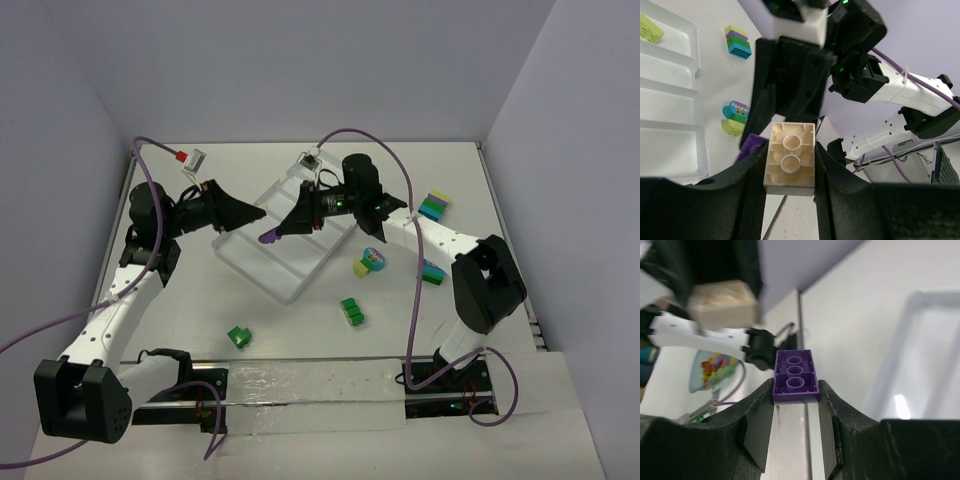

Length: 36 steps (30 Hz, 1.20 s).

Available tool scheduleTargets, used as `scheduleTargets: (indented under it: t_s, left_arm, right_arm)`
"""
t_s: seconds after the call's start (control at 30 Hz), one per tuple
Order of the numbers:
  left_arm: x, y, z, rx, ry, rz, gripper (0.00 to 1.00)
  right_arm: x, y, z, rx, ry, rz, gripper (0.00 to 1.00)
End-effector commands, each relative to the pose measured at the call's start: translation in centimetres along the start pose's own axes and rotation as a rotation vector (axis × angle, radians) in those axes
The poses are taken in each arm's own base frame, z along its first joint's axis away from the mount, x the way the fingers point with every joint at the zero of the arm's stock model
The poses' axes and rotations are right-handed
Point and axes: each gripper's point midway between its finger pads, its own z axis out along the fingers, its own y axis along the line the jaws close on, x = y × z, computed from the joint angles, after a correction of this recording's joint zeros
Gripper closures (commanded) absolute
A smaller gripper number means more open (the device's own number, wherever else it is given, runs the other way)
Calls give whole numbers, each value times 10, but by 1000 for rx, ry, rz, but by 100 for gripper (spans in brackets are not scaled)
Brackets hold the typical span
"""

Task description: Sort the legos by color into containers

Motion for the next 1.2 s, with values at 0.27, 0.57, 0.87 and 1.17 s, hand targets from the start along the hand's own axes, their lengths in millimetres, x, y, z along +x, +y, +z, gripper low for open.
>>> scheduleTargets:
  t_s: [0.27,0.57,0.87,1.17]
  left_arm:
    - [-30,19,0,-152,-109,18,100]
    - [-37,46,-9,-315,-181,-8,100]
    - [-32,46,-11,-319,-168,-3,100]
    - [-33,43,-13,-318,-172,19,100]
  right_arm:
    - [-9,-92,-63,682,-108,-11,100]
    - [-49,-149,-97,1053,-262,30,100]
    - [-78,-225,-82,1175,-237,73,100]
    - [-79,-277,-69,1212,-190,117,100]
